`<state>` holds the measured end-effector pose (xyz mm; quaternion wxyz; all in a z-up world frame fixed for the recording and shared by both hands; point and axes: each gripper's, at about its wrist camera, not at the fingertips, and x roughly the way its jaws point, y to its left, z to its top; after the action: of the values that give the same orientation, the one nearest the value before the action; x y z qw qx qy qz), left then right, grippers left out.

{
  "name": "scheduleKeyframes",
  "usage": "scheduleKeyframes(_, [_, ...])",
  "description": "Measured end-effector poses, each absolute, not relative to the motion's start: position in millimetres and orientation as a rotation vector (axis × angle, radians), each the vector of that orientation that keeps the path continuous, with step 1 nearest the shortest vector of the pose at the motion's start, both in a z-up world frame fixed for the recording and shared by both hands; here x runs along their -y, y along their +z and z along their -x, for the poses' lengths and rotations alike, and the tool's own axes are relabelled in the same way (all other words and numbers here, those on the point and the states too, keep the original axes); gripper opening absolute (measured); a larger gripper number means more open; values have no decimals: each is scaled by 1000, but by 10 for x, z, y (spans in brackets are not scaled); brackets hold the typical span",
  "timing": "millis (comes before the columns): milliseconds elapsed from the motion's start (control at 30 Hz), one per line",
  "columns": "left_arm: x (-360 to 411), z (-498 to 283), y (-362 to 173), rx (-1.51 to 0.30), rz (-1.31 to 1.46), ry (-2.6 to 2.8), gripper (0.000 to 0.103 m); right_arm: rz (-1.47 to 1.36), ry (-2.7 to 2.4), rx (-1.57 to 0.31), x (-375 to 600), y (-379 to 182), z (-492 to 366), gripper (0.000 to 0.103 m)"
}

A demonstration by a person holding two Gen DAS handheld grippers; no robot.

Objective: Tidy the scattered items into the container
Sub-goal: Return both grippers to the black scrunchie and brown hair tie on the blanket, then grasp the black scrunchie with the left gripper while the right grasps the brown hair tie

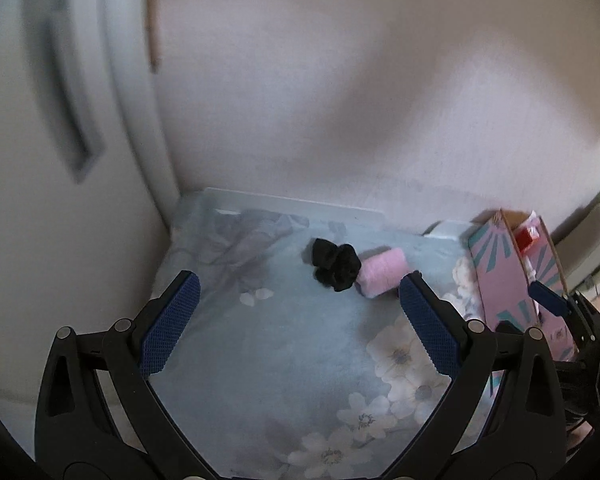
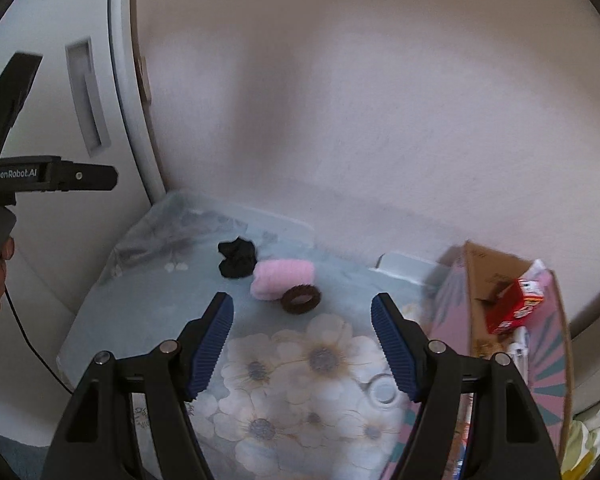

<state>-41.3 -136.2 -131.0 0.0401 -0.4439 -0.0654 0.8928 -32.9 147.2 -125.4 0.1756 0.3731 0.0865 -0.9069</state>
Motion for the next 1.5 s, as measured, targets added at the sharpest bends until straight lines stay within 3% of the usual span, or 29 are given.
scheduleKeyframes(367, [1113, 1346, -2376, 197, 1516, 2528, 100, -1241, -2496, -323, -1182, -1979, 1042, 68])
scheduleKeyframes(733, [1062, 1606, -2860, 202, 1535, 2468, 98, -1310, -2401, -323, -1244, -2526, 1341, 68])
scheduleKeyframes(833, [1052, 1634, -2921, 195, 1527, 2458, 89, -1279, -2399, -343, -1233, -2546, 1343, 68])
scheduleKeyframes(900, [1046, 1638, -2941, 195, 1530, 2448, 74, -1269, -2394, -340, -1229, -2563, 1350, 67])
scheduleKeyframes(1000, [1034, 1629, -2953, 191, 1526, 2438, 52, -1279, -2368, -305, -1237, -2588, 1380, 41])
scheduleKeyframes(1200, [1021, 1577, -2912, 169, 1490, 2456, 23, -1275, -2399, -253, -1281, -2522, 1353, 23])
scheduleKeyframes(1267, [1033, 1563, -2885, 168, 1483, 2461, 19, -1278, -2414, -235, -1318, -2497, 1337, 15])
scheduleKeyframes(1500, [1123, 1537, -2771, 196, 1471, 2480, 16, -1288, -2420, -196, -1384, -2454, 1275, 14])
